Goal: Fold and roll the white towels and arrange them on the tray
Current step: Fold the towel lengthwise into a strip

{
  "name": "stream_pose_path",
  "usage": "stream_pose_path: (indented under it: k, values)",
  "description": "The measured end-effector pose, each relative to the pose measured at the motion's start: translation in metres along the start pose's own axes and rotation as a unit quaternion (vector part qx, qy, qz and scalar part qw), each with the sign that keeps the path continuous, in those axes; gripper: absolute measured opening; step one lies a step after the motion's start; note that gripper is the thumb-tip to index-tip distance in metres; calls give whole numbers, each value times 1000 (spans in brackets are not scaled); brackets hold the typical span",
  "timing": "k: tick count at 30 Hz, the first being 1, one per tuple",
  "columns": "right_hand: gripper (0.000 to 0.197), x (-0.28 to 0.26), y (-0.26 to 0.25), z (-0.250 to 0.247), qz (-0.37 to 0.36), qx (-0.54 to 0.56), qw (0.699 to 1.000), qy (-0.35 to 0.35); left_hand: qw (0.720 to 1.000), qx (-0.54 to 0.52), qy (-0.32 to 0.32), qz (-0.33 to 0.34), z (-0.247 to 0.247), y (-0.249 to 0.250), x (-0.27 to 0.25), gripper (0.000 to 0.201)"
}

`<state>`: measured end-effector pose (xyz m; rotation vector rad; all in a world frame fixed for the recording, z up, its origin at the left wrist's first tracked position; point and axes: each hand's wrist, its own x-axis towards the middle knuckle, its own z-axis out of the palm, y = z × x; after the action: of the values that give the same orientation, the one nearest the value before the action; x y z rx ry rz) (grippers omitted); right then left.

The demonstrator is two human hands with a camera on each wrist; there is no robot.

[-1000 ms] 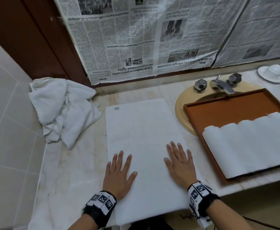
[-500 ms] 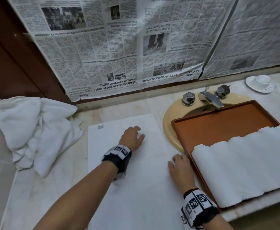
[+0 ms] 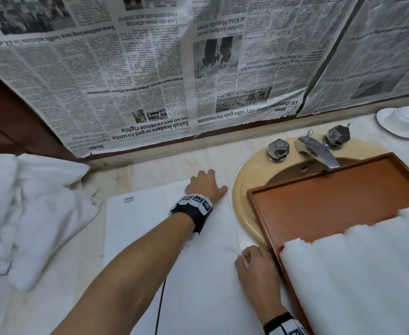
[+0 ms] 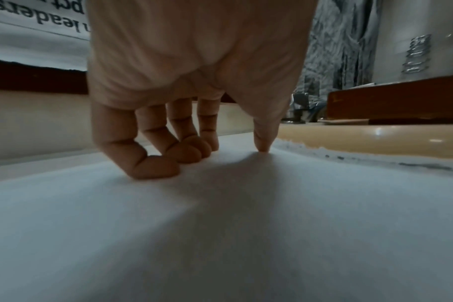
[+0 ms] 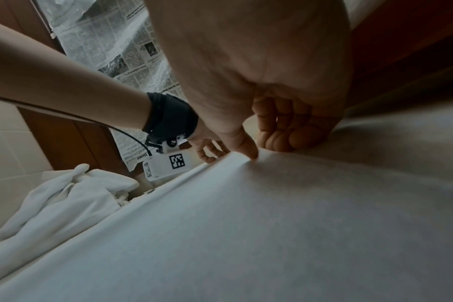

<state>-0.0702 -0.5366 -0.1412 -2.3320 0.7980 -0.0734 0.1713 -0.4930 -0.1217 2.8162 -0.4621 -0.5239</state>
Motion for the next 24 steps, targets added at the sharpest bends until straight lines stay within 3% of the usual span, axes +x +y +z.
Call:
stream_pose_path:
  k: [5, 9, 13, 24]
  values:
    - [8, 9, -2, -5, 21, 18, 999, -31, 1000, 3, 16, -4, 2, 8, 0, 17]
    - [9, 12, -6, -8, 31, 34, 998, -34, 994, -98, 32, -35, 0, -1, -1, 14]
    - [10, 13, -12, -14, 49, 49, 997, -39, 967, -248, 51, -37, 4, -16, -2, 9]
    - [8, 40, -43, -30, 52, 118, 992, -2, 937, -335, 94, -15, -40, -22, 9, 7]
